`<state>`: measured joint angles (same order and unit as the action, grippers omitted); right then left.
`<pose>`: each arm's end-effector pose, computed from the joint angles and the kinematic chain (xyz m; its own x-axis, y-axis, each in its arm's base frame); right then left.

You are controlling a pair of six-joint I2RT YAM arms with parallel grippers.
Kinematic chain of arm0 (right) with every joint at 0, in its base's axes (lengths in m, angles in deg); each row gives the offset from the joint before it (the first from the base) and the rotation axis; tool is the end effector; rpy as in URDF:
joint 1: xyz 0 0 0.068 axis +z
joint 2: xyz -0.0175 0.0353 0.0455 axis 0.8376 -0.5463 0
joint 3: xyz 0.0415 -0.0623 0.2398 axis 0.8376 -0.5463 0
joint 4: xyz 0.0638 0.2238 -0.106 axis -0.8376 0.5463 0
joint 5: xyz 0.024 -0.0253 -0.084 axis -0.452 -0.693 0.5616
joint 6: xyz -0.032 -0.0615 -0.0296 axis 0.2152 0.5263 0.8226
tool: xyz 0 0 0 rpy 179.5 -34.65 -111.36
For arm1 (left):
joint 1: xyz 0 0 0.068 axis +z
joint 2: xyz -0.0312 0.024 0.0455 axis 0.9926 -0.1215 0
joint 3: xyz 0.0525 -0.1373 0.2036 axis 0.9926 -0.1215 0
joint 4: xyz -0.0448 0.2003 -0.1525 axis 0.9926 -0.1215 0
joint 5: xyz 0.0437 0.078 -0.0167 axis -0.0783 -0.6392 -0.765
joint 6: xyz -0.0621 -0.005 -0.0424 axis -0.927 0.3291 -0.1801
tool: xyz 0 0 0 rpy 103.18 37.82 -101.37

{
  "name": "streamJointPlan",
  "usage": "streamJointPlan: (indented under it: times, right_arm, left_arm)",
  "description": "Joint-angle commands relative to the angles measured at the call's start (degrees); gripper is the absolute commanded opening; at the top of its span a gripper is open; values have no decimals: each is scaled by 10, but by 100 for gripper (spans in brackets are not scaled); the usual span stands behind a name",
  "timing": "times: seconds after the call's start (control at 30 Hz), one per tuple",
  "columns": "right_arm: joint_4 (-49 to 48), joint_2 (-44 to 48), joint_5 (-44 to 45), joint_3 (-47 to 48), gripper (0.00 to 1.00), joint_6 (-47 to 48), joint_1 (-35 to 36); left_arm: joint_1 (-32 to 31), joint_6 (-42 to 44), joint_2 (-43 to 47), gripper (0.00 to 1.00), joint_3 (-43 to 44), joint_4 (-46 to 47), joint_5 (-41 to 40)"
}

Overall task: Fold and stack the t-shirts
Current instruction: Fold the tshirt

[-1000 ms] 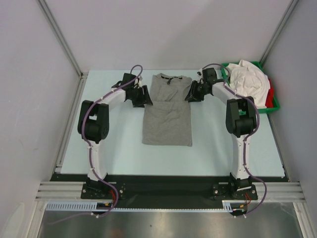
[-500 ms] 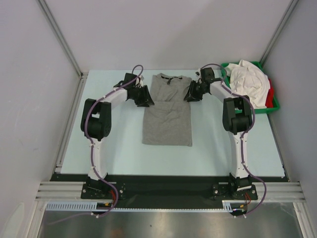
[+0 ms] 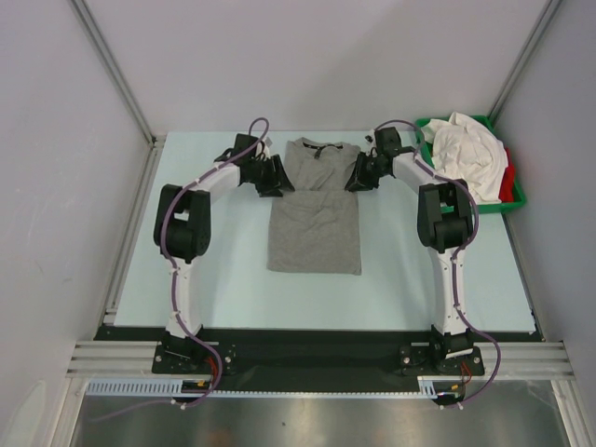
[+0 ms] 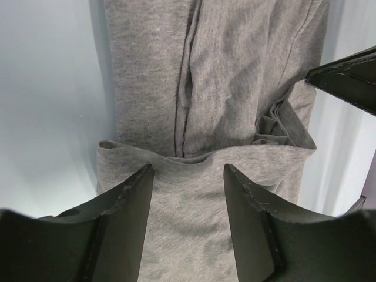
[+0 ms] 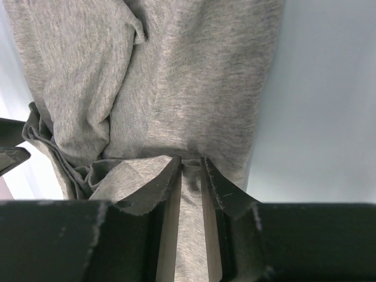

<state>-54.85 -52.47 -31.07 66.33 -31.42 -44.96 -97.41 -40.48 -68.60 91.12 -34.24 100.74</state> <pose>0.4916 0.1313 0.1248 -0.9046 0.1519 -0.3984 -0.0930 0.8415 0.5321 0.4578 -0.1472 0.1392 -0.9038 -0.1998 -0.3785 0.0782 0.7924 -0.6050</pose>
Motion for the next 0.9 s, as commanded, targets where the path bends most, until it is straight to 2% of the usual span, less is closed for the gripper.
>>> streamJointPlan:
  times: [0.0, 0.2, 0.27, 0.3, 0.4, 0.53, 0.87]
  right_arm:
    - [4, 6, -8, 11, 24, 9, 6]
    - [9, 3, -11, 16, 20, 9, 5]
    - [9, 2, -14, 16, 16, 7, 6]
    - [9, 2, -13, 17, 11, 5, 5]
    - [9, 15, -6, 17, 2, 1, 5]
    - [11, 35, -4, 14, 0, -10, 3]
    - [-1, 107, -2, -34, 0, -26, -4]
  left_arm:
    - [-4, -7, -9, 57, 29, 9, 12]
    - [-12, -7, -24, 55, 44, -3, 24]
    - [-13, -7, -25, 40, 46, -5, 24]
    - [-13, -8, -24, 28, 44, -5, 22]
    - [-13, -6, -12, 14, 45, -10, 9]
    - [-13, -5, 14, 8, 45, -17, -3]
    - [-27, -20, 61, 5, 39, -27, -3]
